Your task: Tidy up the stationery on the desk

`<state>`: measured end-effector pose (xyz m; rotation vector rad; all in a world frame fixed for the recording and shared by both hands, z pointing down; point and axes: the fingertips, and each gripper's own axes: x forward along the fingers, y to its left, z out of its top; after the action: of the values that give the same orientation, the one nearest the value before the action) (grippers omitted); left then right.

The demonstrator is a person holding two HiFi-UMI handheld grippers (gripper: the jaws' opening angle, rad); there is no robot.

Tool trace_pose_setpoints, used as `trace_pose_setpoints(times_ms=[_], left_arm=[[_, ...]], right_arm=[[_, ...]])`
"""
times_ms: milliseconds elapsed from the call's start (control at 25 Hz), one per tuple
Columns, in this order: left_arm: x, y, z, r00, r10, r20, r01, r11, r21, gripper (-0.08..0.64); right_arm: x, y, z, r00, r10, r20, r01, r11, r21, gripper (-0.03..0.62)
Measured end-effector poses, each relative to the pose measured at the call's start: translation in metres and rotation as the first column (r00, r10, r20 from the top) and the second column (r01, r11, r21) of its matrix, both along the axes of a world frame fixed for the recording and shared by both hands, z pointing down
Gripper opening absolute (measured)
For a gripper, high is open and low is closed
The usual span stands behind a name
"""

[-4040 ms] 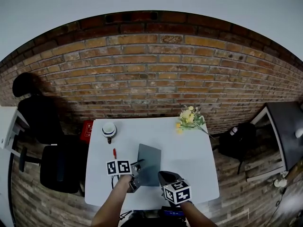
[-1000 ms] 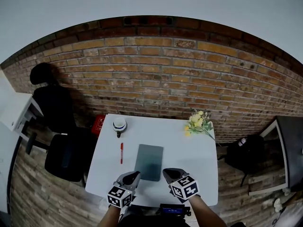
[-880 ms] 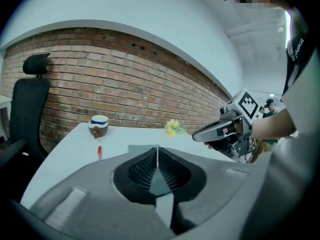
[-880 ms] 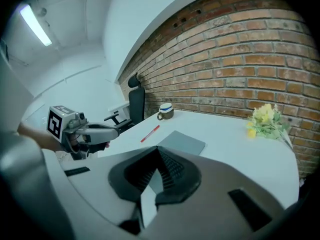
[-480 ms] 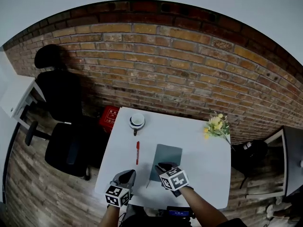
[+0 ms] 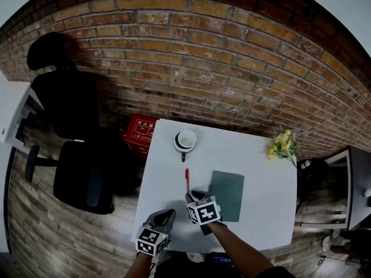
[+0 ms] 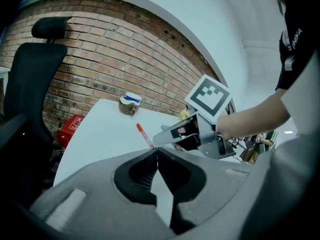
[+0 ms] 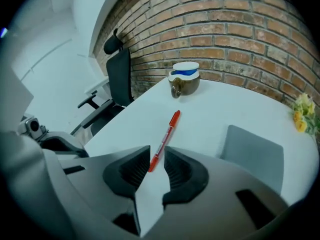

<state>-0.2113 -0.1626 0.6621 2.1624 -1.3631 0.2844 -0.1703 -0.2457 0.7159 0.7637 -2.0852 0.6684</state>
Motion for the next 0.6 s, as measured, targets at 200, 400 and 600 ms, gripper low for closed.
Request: trace_pose_setpoints(times_ms=[200,400,600], left_arm=[[-0.015,0.004,0.014,0.999,0.032,-0.022,-0.032,0.999,-0.036,0.012],[-0.028,0.003,0.017,0.998,0.050,-0.037,-0.052,0.997,-0.048,0.012],[-0.035,-0.004,0.020,0.997,0.060,-0.044,-0.063,0.997,-0.049,0.012]], right_arm=[[-0.012,-0.015,0.013,0.992,0.108,-0.066,-0.106,0.994,0.022,0.095],[-0.009,-0.016,0.023,0.975,0.188,-0.118,-0.185,0.982,0.032,0.089],[-0.008,-0.019,0.024,0.970,0.198,-0.141,-0.192,0.980,0.058,0.049]])
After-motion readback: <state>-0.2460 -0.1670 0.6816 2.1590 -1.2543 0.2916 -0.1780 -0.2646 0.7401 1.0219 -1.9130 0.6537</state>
